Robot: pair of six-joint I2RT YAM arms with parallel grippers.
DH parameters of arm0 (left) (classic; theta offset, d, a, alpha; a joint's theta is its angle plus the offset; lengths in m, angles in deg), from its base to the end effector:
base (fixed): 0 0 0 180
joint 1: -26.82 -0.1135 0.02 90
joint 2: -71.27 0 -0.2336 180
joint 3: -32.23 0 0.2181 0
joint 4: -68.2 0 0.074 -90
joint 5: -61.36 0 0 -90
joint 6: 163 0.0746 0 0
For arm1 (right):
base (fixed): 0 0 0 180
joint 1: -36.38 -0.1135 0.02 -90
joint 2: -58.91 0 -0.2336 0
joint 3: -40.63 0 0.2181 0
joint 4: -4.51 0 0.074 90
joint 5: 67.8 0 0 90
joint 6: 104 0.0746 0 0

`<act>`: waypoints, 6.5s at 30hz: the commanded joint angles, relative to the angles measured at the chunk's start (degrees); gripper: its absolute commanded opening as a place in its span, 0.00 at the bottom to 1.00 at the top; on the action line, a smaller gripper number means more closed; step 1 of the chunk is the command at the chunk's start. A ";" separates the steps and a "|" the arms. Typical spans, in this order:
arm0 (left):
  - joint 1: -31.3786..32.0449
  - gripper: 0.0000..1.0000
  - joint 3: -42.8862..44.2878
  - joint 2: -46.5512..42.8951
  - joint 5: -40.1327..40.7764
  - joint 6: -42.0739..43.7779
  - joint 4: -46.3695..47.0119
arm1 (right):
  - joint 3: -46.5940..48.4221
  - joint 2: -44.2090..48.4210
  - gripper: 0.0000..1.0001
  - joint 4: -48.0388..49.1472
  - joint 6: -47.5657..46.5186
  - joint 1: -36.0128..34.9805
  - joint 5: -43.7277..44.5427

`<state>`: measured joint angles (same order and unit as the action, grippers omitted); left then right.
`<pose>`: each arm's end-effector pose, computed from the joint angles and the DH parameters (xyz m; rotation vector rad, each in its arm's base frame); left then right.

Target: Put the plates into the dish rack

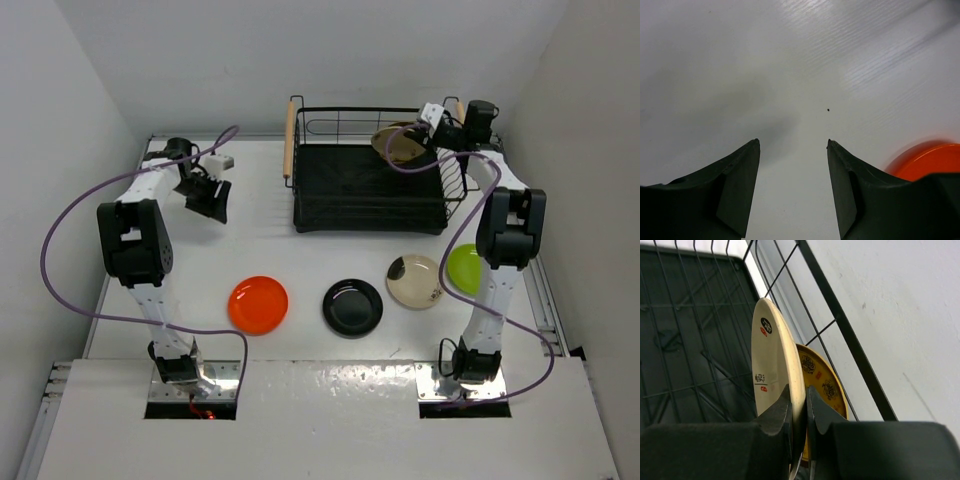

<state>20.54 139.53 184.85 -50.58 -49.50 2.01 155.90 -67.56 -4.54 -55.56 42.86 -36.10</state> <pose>0.3742 0.0131 0.1672 0.4880 2.6797 -0.4022 0.4831 0.0090 0.2198 -1.1077 1.3786 0.3721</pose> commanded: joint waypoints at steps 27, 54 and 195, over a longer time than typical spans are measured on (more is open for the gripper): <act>-0.13 0.61 3.42 2.17 0.66 0.49 -1.29 | -2.63 -4.31 0.39 2.57 -4.41 -1.38 7.50; 4.69 0.61 -16.26 -16.71 7.16 6.03 4.68 | -17.21 18.09 1.00 39.59 46.37 -2.53 24.54; 7.25 0.60 -33.23 -30.17 6.56 -5.40 13.57 | -8.87 29.20 0.00 -18.97 -11.79 -4.19 18.22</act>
<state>28.23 103.68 153.64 -41.31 -55.49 17.55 143.71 -35.28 -23.05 -60.41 39.65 -14.40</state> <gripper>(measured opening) 0.600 0.020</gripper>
